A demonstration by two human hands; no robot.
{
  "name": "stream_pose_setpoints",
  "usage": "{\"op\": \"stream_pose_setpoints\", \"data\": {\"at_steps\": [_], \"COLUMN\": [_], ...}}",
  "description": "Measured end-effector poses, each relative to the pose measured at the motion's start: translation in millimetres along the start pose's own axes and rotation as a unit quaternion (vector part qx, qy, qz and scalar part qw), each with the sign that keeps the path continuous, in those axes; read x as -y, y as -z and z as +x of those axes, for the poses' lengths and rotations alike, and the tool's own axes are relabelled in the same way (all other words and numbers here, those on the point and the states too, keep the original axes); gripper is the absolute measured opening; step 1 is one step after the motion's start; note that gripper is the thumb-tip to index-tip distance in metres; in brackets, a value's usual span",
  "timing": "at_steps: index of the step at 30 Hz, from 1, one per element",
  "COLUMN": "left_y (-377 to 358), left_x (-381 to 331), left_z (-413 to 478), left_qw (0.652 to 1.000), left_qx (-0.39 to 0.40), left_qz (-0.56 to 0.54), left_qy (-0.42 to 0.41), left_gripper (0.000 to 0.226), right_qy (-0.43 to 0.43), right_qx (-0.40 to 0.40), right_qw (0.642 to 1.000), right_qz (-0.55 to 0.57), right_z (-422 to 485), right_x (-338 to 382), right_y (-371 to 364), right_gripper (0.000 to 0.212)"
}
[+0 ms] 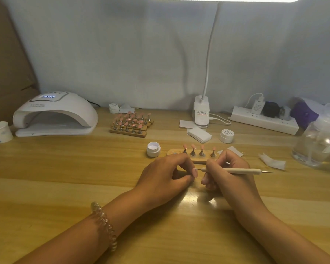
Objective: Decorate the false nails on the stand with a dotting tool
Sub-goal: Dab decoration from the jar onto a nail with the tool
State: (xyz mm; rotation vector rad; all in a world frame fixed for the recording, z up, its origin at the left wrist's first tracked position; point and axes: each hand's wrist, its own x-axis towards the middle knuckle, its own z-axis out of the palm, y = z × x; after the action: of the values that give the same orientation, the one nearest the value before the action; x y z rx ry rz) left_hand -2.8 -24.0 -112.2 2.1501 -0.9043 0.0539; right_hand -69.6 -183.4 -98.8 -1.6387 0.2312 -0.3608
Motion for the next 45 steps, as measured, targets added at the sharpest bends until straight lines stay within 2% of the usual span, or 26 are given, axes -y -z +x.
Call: {"op": "stream_pose_setpoints", "data": {"at_steps": [13,29,38,45], "left_y": [-0.2,-0.3,-1.1,-0.4], "left_x": [1.5,1.3,3.1,2.3], "left_z": [0.2,0.8,0.8,0.3], "left_qw": [1.0,1.0,1.0,1.0], "left_qx": [0.004,0.003,0.001,0.004], "left_qz": [-0.006,-0.013,-0.015,-0.021], "left_qy": [-0.002,0.0,0.001,0.009], "left_gripper": [0.018,0.009,0.013,0.016], "right_qy": [0.003,0.01,0.012,0.032], "right_qx": [-0.004,-0.01,-0.001,-0.035], "right_qw": [1.0,1.0,1.0,0.997], "right_qz": [-0.002,0.008,-0.001,0.057], "right_z": [0.1,1.5,0.1,-1.7], "right_x": [0.5,-1.2,-0.8,2.5], "right_y": [-0.4,0.3,0.2,1.9], "right_gripper": [0.022,0.021,0.022,0.025]}}
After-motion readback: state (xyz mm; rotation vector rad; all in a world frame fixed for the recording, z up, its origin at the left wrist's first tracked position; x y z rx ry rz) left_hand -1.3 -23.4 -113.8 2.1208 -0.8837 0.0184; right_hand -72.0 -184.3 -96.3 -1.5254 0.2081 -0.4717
